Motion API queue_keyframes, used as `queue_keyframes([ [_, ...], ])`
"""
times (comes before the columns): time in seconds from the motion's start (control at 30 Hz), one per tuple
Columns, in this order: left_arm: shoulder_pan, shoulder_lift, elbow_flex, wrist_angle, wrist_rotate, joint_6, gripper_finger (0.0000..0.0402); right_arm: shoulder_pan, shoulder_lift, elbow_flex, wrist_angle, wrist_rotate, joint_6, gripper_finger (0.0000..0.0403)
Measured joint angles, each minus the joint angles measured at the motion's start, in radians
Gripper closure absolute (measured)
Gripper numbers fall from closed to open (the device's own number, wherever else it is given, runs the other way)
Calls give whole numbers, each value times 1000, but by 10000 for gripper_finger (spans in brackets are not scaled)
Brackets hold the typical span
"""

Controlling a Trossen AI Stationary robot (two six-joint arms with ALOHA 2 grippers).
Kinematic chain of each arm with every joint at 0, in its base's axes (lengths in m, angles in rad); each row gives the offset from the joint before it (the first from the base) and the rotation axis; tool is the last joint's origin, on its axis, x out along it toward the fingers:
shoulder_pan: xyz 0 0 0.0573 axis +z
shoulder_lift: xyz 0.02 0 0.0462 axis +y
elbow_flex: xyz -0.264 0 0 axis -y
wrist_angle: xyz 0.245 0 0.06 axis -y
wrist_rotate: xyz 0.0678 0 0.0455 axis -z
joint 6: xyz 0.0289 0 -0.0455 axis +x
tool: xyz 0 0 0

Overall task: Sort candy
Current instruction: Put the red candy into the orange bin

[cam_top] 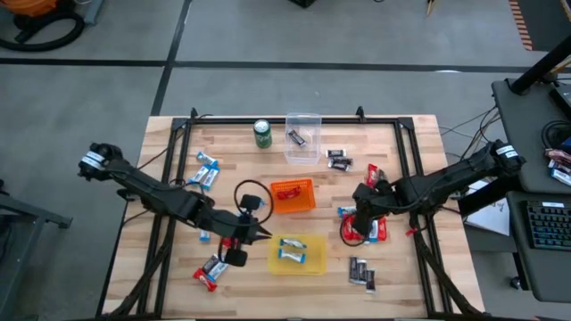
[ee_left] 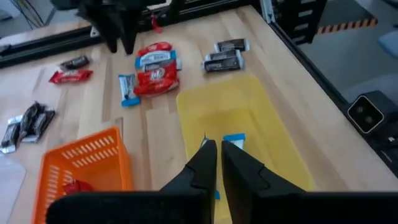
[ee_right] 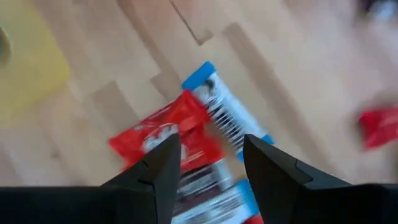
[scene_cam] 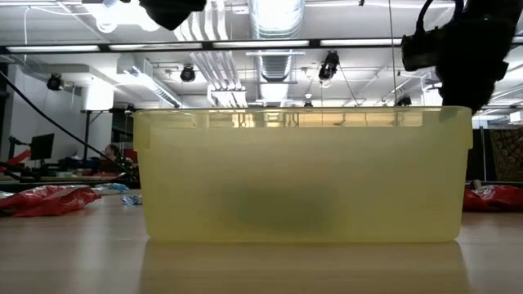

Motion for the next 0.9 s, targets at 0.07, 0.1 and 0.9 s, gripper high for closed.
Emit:
queue_keyframes([
  [0.07,0,-17,-25,12,-4,-22,397,0,0,-1,0,1,151,239],
  [0.1,0,-24,-38,22,-5,-35,398,4,0,-1,-1,1,204,239],
  [0.9,0,-101,-129,-34,-57,38,398,69,273,5,29,-209,515,236],
])
